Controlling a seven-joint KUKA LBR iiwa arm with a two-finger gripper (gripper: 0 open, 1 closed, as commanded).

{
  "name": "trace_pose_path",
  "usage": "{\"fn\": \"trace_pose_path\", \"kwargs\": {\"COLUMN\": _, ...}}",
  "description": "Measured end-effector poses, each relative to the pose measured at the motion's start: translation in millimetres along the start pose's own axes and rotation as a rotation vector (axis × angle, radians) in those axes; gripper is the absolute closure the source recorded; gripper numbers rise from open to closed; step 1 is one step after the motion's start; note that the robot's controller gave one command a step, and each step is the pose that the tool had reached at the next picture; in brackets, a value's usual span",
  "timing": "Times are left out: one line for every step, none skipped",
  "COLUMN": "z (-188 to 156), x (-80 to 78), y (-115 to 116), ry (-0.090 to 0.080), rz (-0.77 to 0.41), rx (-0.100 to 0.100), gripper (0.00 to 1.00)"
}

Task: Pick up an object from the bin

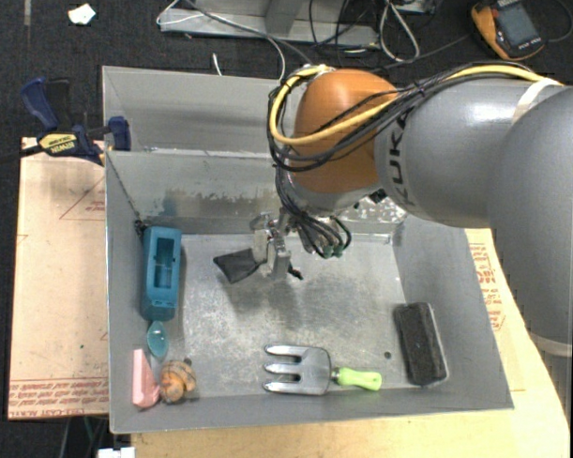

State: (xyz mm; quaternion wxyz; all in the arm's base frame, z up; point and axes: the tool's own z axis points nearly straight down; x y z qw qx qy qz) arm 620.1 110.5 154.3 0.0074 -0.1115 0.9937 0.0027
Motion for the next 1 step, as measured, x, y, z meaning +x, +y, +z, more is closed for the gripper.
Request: {"fn": "trace_pose_path", "kwargs": {"z": -85.9, "x": -13.1, "y": 18.6, "ry": -0.001, "rz": -0.018, "rx": 0.0, "gripper": 1.0}}
